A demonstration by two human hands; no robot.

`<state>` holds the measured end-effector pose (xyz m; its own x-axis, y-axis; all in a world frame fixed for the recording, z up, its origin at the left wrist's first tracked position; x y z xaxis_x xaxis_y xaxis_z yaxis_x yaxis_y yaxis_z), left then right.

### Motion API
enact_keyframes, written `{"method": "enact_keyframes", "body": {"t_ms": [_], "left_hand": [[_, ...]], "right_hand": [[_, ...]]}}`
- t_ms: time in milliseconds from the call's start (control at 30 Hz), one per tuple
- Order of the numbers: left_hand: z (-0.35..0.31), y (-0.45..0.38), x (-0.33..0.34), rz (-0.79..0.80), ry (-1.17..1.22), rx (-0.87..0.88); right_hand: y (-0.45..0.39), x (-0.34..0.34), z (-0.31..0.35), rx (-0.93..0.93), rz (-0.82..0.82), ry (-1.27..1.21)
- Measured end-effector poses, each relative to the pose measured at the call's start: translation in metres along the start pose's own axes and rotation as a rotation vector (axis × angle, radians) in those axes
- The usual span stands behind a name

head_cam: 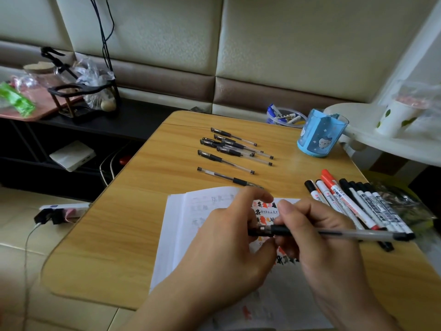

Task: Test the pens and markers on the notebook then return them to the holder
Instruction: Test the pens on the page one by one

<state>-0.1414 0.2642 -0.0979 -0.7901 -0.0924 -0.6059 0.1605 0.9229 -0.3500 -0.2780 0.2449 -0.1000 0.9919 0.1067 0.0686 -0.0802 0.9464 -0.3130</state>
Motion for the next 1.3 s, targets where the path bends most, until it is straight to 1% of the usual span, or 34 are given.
{"method": "enact_keyframes", "body": {"t_ms": [133,233,300,400,500,600,667,700,733,767,867,900,933,967,1033,1100,1133,1200,1300], "left_hand": [[-0.003,0.002,0.006,0.036,0.051,0.015],[-0.004,0.003,0.009,0.003,0.088,-0.031],[-0.004,0.003,0.009,-0.001,0.101,-0.039],[-0.008,0.005,0.006,0.032,0.176,-0.051],[-0.011,0.005,0.008,-0.001,0.237,-0.122],[-0.010,0.004,0.011,0.013,0.198,-0.224],[-0.004,0.002,0.010,0.030,0.060,-0.247],[0.000,0.002,0.009,0.033,-0.024,-0.253],[0.004,0.000,0.007,0.034,-0.097,-0.258],[0.008,-0.001,0.006,0.034,-0.153,-0.257],[0.011,-0.005,0.004,0.055,-0.301,-0.252],[0.011,-0.007,0.005,0.061,-0.335,-0.249],[0.011,-0.008,0.006,0.068,-0.359,-0.247],[0.010,-0.009,0.008,0.068,-0.376,-0.242],[0.010,-0.011,0.008,0.078,-0.398,-0.236],[0.012,-0.013,0.008,0.096,-0.405,-0.235],[0.012,-0.013,0.008,0.099,-0.409,-0.237],[0.012,-0.014,0.007,0.099,-0.419,-0.238],[0.009,-0.015,0.006,0.108,-0.439,-0.243]], "right_hand": [[-0.002,0.005,-0.003,-0.024,0.024,0.045],[0.000,0.011,-0.006,-0.078,-0.015,0.110],[0.000,0.012,-0.008,-0.075,-0.056,0.097],[0.000,0.013,-0.009,-0.042,-0.068,0.054],[-0.002,0.016,-0.009,-0.022,-0.058,0.021],[-0.013,0.021,-0.009,-0.022,-0.003,0.011],[-0.034,0.015,-0.005,-0.046,-0.067,0.010],[-0.048,0.011,-0.001,-0.106,-0.087,0.083],[-0.065,0.007,0.003,-0.172,-0.067,0.213],[-0.081,0.006,0.005,-0.213,0.003,0.389],[-0.120,0.014,-0.008,-0.172,0.344,1.107],[-0.127,0.019,-0.017,-0.173,0.436,1.291],[-0.133,0.023,-0.025,-0.185,0.506,1.402],[-0.136,0.027,-0.033,-0.203,0.553,1.461],[-0.141,0.032,-0.044,-0.262,0.587,1.490],[-0.144,0.033,-0.048,-0.281,0.524,1.427],[-0.149,0.032,-0.050,-0.260,0.462,1.368],[-0.161,0.029,-0.055,-0.157,0.342,1.294],[-0.177,0.025,-0.074,0.032,0.302,1.369]]}}
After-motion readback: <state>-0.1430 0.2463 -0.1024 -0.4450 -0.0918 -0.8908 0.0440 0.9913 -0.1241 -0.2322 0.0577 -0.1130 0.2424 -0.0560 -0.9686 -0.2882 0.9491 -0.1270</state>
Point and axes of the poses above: each hand's wrist, its own y-axis away from the middle knuckle, its own x-axis out of the palm, z = x × y, the point moved 1 cm from there along -y, towards the middle knuckle, and after that the axes turned 10 degrees about -y, right-handed, at the moved point
